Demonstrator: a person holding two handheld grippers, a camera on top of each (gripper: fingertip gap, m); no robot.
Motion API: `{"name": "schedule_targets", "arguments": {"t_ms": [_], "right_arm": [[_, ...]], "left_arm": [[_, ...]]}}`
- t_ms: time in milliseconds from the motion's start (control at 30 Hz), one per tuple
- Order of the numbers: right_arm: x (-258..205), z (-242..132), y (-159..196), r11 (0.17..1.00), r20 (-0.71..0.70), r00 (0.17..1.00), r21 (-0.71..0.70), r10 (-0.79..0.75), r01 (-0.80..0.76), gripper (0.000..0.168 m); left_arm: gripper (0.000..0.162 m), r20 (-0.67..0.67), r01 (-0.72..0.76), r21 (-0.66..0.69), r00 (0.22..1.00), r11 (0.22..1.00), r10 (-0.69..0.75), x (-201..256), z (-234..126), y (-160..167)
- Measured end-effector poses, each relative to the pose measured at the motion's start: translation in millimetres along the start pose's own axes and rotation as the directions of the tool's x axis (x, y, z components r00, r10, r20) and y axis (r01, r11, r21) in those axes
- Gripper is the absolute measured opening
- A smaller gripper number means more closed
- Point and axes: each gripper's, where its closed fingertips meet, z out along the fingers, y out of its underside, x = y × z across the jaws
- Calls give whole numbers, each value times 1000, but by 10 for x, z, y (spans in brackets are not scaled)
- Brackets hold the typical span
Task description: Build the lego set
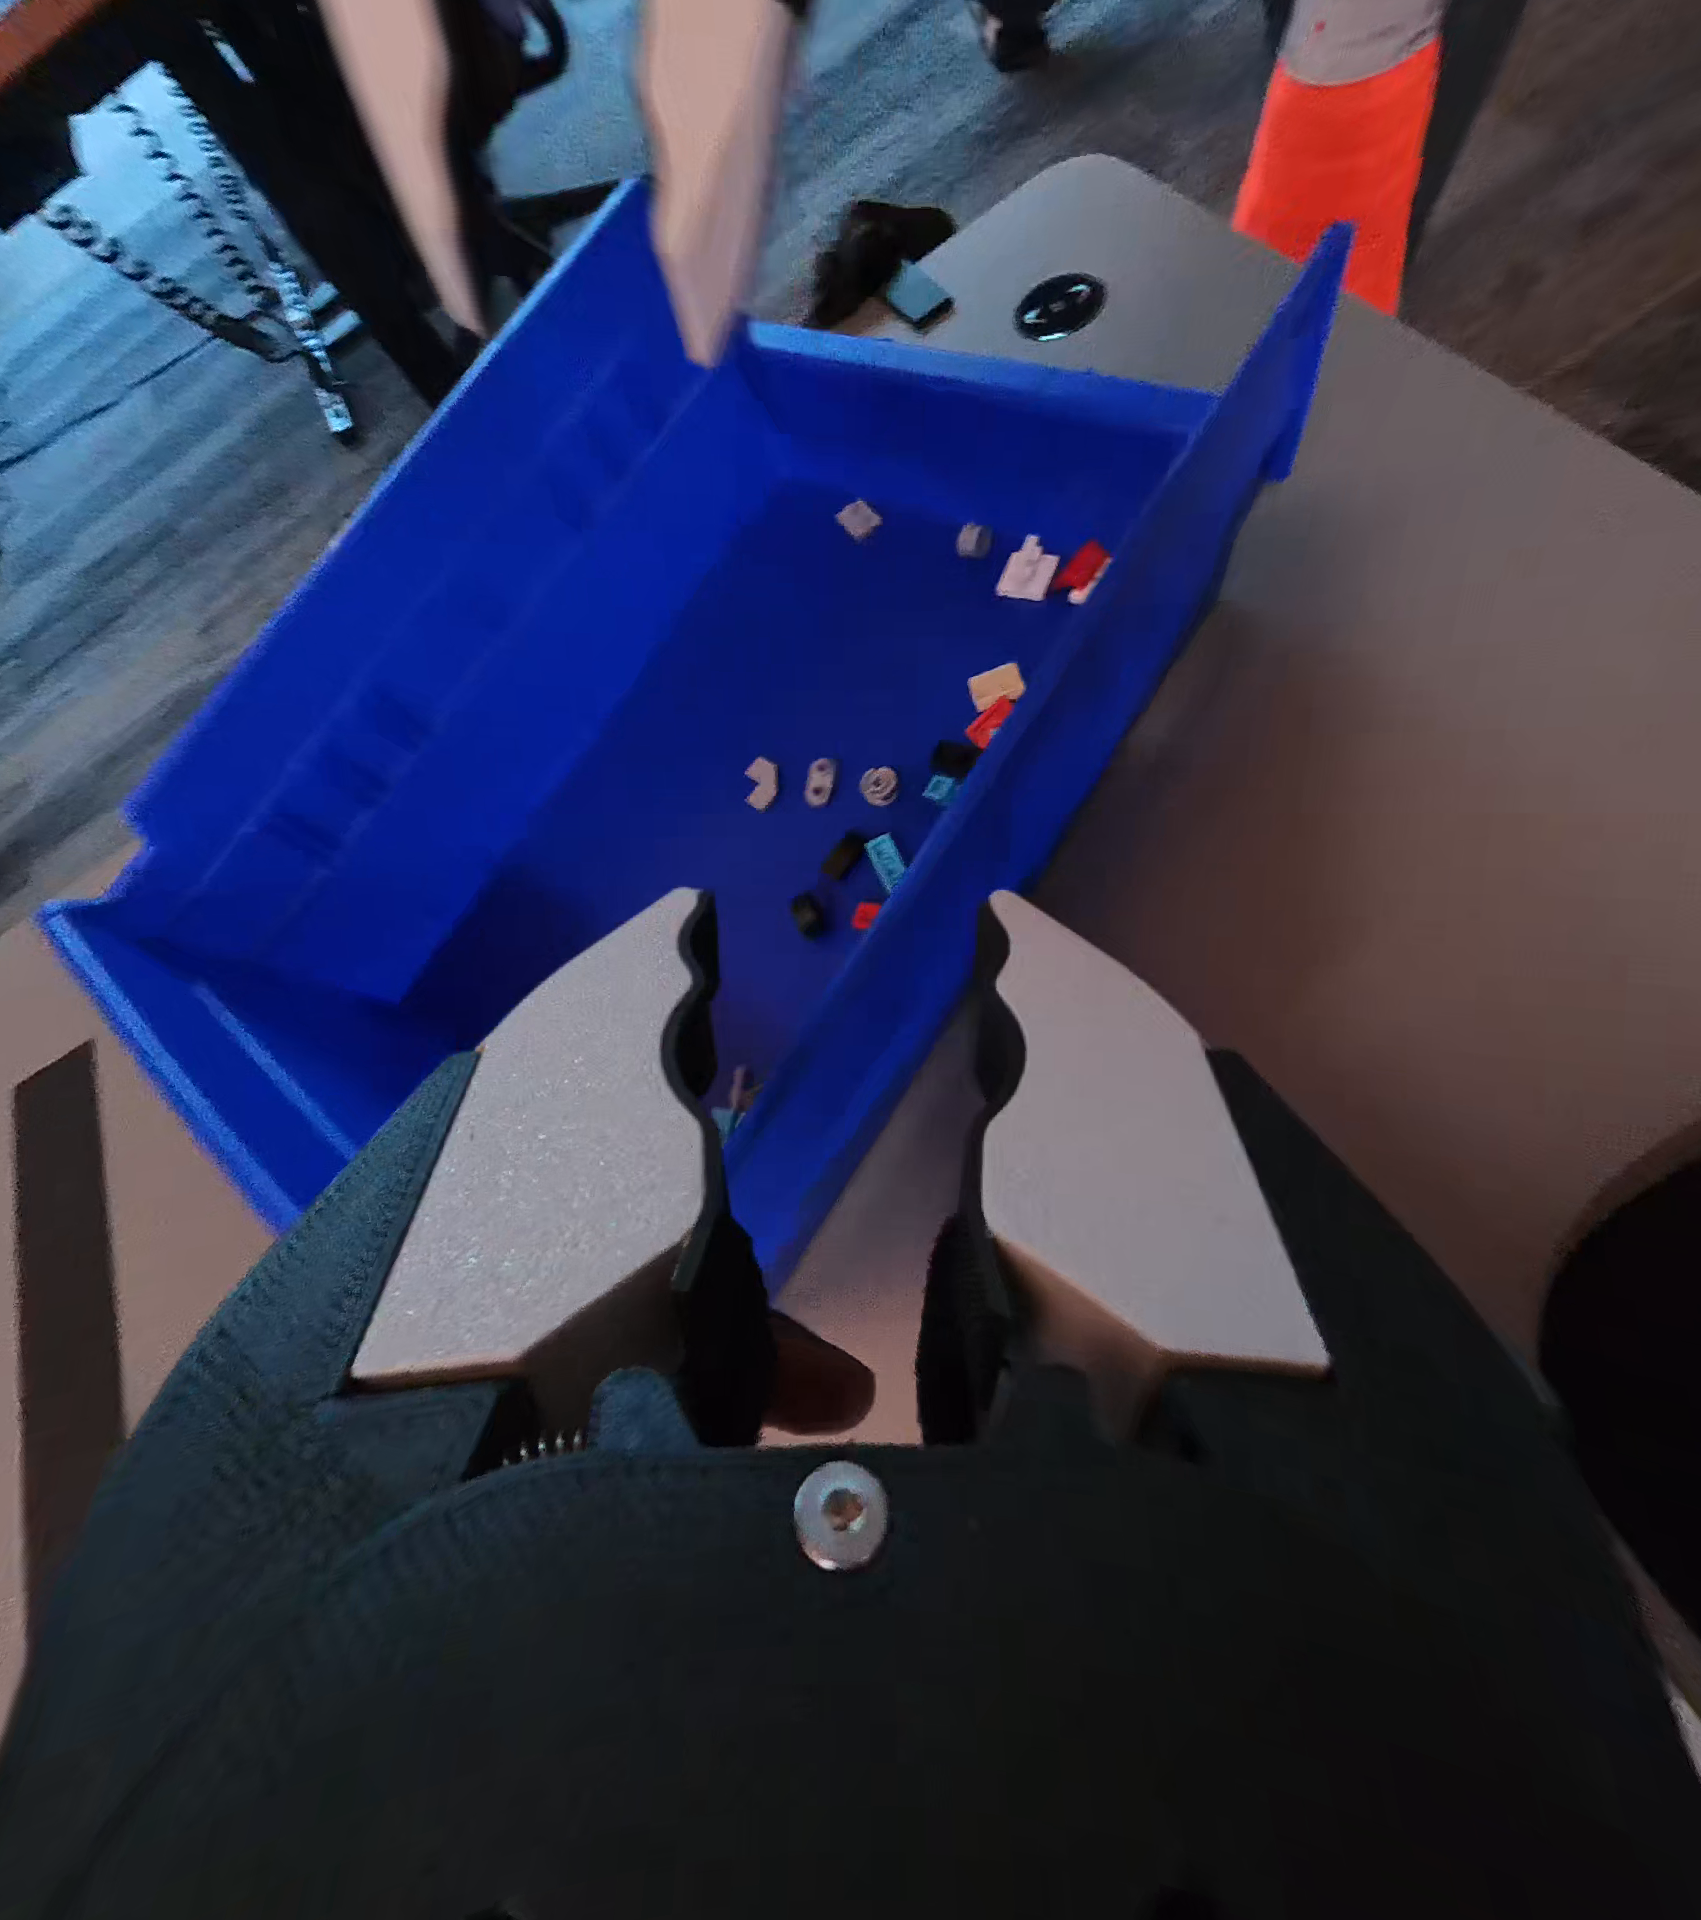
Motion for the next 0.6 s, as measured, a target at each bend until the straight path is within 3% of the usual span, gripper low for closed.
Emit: {"name": "schedule_targets", "arguments": {"t_ms": [100,233,267,367,467,600], "right_arm": [[374,-105,273,995,-146,988,-71,59,-70,64],[470,182,766,965,-94,982,-189,164,-179,68],[490,262,841,960,-91,982,-214,164,-180,65],[435,393,911,951,-27,988,-269,149,-151,21],[399,297,800,949,-39,989,-276,146,-151,15],[268,-89,497,944,-180,977,-286,115,-164,10]], "left_arm": [[43,-39,-35,-25,999,999,34,113,135,48],[37,-32,-72,-67,997,995,70,166,232,113],[32,-19,-72,-77,997,994,71,146,236,114],[24,-12,-72,-101,997,992,71,119,241,117],[22,-17,-77,-105,997,992,75,176,218,125],[21,16,-46,-67,999,997,48,305,134,195]]}}
